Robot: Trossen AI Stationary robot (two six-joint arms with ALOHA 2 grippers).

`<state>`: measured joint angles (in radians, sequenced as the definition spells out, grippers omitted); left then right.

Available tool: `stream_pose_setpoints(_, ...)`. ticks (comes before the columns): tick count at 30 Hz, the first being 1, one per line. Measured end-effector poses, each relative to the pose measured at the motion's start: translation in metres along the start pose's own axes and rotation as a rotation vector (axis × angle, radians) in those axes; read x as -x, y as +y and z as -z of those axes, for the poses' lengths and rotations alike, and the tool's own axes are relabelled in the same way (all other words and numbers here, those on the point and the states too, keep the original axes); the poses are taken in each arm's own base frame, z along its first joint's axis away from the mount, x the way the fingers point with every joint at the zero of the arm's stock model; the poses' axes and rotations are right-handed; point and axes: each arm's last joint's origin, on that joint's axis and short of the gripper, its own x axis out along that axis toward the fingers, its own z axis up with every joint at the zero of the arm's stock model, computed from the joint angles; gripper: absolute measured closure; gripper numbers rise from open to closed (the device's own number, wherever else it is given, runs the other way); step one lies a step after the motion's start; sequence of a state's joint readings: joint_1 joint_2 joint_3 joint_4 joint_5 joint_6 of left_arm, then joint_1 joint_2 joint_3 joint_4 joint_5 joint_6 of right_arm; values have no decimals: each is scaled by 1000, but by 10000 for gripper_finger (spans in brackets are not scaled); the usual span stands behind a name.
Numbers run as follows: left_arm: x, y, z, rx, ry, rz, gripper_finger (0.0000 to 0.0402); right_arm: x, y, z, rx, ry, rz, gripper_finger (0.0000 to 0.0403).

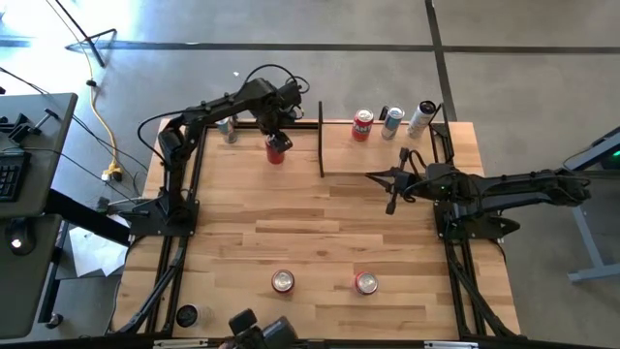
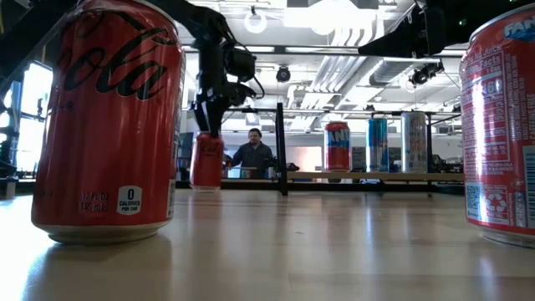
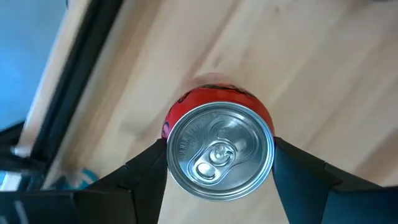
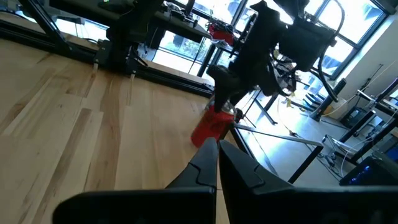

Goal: Place canned beverage on shelf
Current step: Put the top red-black soda can on the shelf

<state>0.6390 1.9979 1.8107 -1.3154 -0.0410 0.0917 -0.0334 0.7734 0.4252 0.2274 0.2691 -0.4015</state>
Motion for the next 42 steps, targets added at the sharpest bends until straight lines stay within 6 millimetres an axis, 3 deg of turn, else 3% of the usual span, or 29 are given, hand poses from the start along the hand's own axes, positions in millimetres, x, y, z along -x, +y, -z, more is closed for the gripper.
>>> stream_pose_setpoints(5, 20, -24, 15, -53, 43, -5, 171, 0, 0, 0, -3, 5, -2, 403)
stream_pose_setpoints(12, 49, -86, 32, -160, -29, 14, 171, 0, 0, 1, -26, 7, -3, 403)
stream_pose_setpoints(18, 56, -146, 48, -244, -35, 44, 171, 0, 1, 1, -31, 13, -5, 403)
stream_pose_setpoints(23, 60, -181, 59, -316, -58, 57, 171, 0, 1, 1, -49, 12, -5, 403)
stream_pose_setpoints(27, 76, -190, 57, -296, -125, 102, 171, 0, 1, 1, -57, 13, -5, 403)
stream_pose_setpoints(33, 96, -196, 35, -297, -213, 162, 171, 0, 1, 1, -71, 13, -5, 403)
stream_pose_setpoints(39, 98, -202, 7, -375, -245, 161, 171, 0, 1, 2, -76, 19, -7, 403)
stream_pose_setpoints(42, 88, -200, -8, -411, -259, 161, 171, 0, 1, 2, -75, 21, -8, 403)
